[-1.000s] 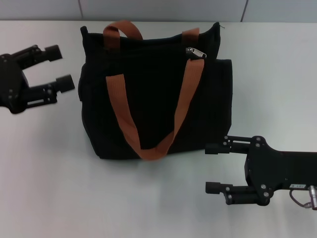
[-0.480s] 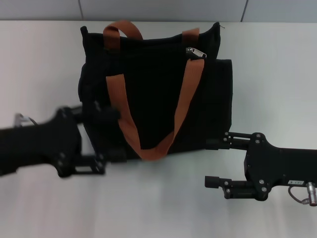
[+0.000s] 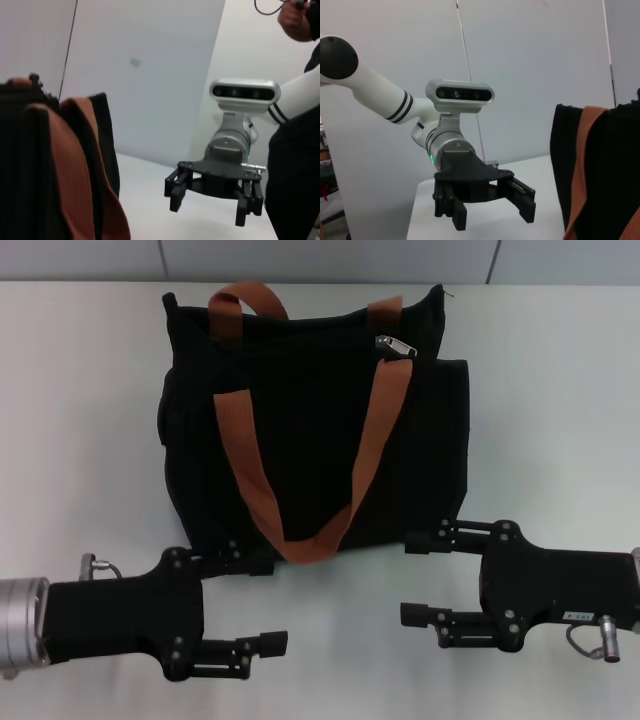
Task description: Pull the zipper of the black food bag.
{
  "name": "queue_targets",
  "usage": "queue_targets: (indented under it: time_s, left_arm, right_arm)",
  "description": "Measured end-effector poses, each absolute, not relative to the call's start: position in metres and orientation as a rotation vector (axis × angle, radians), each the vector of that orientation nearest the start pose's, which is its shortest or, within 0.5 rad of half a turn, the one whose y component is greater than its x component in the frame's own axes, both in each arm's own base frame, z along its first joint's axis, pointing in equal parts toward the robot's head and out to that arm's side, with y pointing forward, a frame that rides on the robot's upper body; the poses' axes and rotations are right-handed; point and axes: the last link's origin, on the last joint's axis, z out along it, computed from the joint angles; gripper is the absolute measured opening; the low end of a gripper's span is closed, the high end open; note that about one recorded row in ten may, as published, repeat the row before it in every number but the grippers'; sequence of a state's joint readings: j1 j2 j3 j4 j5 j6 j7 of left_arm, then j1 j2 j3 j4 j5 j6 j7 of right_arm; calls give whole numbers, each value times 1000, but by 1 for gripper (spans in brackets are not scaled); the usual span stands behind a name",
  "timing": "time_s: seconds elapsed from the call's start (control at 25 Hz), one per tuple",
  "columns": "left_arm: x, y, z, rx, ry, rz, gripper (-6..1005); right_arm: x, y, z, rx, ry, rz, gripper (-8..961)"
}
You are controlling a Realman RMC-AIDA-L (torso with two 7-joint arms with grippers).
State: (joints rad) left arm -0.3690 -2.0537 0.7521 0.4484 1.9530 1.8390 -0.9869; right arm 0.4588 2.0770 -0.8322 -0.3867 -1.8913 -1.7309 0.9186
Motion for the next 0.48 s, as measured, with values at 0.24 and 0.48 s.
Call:
queue_targets:
  time_s: [0.24, 0.48]
  left_arm:
    - [-291, 230, -23, -2899, -418, -971, 827]
    - [-291, 230, -23, -2901, -419, -973, 827]
  right_arm:
    - [265, 256, -50, -2915, 282, 962, 722]
    - [265, 255, -52, -2928, 281, 953, 723]
